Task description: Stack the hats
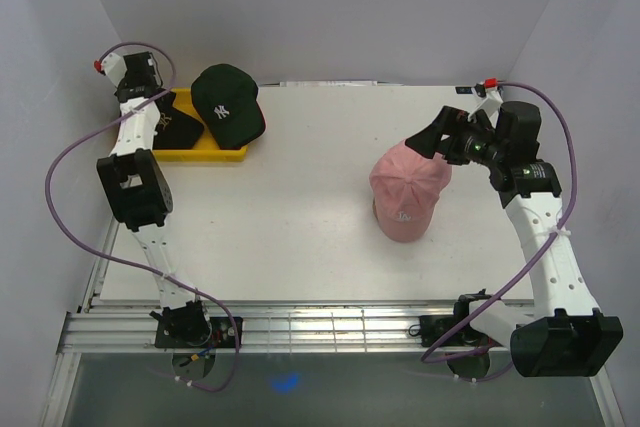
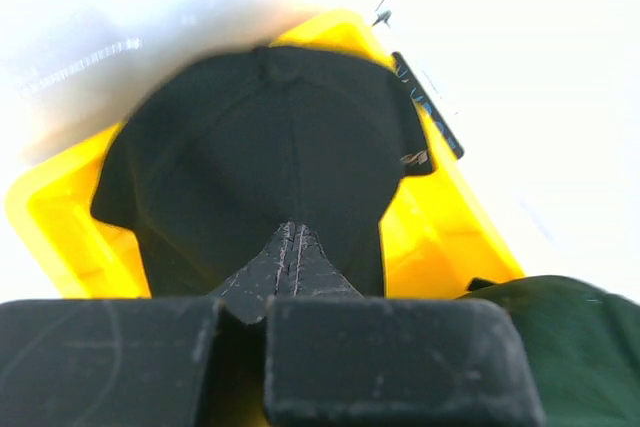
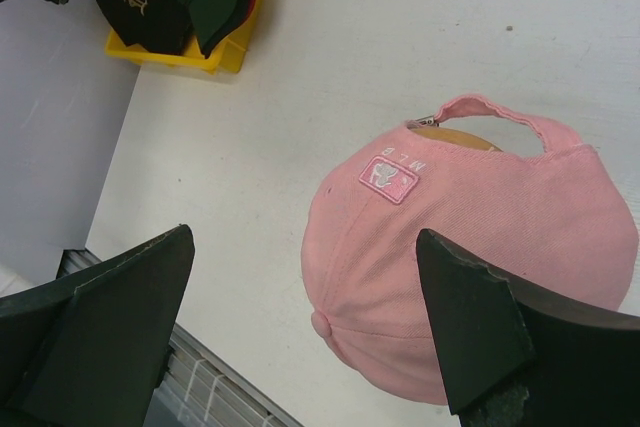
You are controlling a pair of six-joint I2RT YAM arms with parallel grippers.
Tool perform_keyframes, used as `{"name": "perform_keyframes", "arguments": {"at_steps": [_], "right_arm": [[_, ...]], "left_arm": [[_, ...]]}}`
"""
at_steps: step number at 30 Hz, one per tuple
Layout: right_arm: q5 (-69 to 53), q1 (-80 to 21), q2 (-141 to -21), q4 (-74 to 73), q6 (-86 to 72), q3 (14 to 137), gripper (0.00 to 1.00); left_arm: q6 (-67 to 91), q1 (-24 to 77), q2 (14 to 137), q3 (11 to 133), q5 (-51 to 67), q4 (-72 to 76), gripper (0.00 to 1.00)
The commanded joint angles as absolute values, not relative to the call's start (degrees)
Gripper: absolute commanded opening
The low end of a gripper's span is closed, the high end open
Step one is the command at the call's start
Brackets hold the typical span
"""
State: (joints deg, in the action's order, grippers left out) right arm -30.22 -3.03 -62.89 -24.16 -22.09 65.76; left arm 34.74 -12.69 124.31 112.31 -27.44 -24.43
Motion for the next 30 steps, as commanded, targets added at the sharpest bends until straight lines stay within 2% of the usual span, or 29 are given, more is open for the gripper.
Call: {"name": "perform_keyframes", "arguments": {"at_steps": [1, 11, 12, 13, 14, 16, 21, 30], "right_arm": [[-30.9, -3.3, -63.2, -21.4, -22.0, 65.3, 0.97], [-31.3, -3.4, -63.9, -21.0, -22.2, 65.0, 0.96], [-31.4, -3.5, -63.9, -21.0, -22.2, 65.0, 0.96], [-31.4, -3.5, -63.8, -21.0, -22.2, 65.0, 0.96], [-31.3, -3.4, -63.7, -20.9, -22.2, 64.8, 0.96], [-31.1, -3.5, -63.1, -20.5, -22.5, 64.3, 0.96], [-31.2, -3.9, -63.0, -19.3, -23.2, 63.5, 0.96], [-31.1, -4.0, -64.2, -19.2, -22.5, 63.5, 0.96]], "left_arm": [[33.2, -13.2, 118.0, 116.0, -28.3, -23.7, 0.00], [30.5, -13.3, 116.2, 116.7, -27.2, -23.2, 0.00], [30.4, -13.6, 117.3, 117.0, -27.2, -23.6, 0.04], [30.3, -13.8, 117.9, 117.2, -27.1, -24.3, 0.34], [30.1, -13.8, 118.4, 117.0, -27.0, -24.3, 0.51], [28.9, -14.0, 119.4, 115.2, -25.0, -22.9, 0.73], [28.1, -14.2, 123.7, 115.6, -21.4, -22.6, 0.86], [29.4, -14.2, 132.0, 117.1, -17.1, -23.9, 0.89]]}}
